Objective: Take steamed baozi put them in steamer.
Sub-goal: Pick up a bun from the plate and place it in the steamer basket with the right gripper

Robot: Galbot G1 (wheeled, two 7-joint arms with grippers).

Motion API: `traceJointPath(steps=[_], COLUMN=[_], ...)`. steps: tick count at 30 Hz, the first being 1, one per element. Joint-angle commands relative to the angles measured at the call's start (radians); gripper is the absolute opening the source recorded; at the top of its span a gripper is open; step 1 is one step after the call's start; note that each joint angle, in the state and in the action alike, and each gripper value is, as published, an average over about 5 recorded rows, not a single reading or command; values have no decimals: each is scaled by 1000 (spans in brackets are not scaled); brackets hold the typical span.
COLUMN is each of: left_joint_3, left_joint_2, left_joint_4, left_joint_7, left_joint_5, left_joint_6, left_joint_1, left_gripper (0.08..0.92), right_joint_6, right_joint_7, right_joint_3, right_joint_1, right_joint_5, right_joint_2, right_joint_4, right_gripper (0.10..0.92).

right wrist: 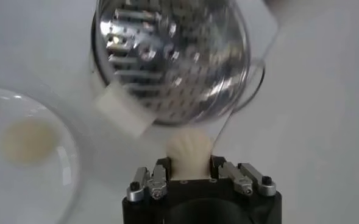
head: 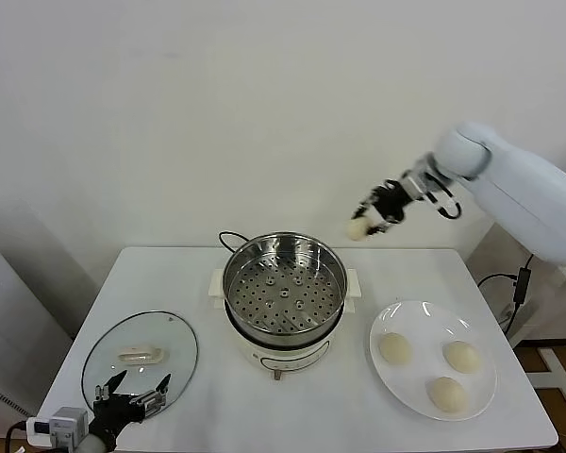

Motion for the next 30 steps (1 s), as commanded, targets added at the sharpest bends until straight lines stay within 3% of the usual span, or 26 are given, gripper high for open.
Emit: traceJointPath(steps=[1, 22, 30], left_joint_3=[-3, -4, -1], left_joint_2=[-1, -12, -10], left_joint_4=[-1, 3, 9], left_joint_7=[-1, -4, -5], left_joint_5=[1, 5, 3], left_joint_6=[-2, -4, -3], left_joint_1=[5, 13, 6], left_gripper=[823, 823, 823], right_joint_6=[302, 307, 307], right_joint_7=[-21, 9, 18], right_joint_3=[-42, 128, 178], right_joint_1=[82, -216, -289], right_joint_5=[-85, -657, -736], right_joint_2=[211, 332, 356], right_joint_4=[-39, -18, -42], right_gripper=[416, 416, 416])
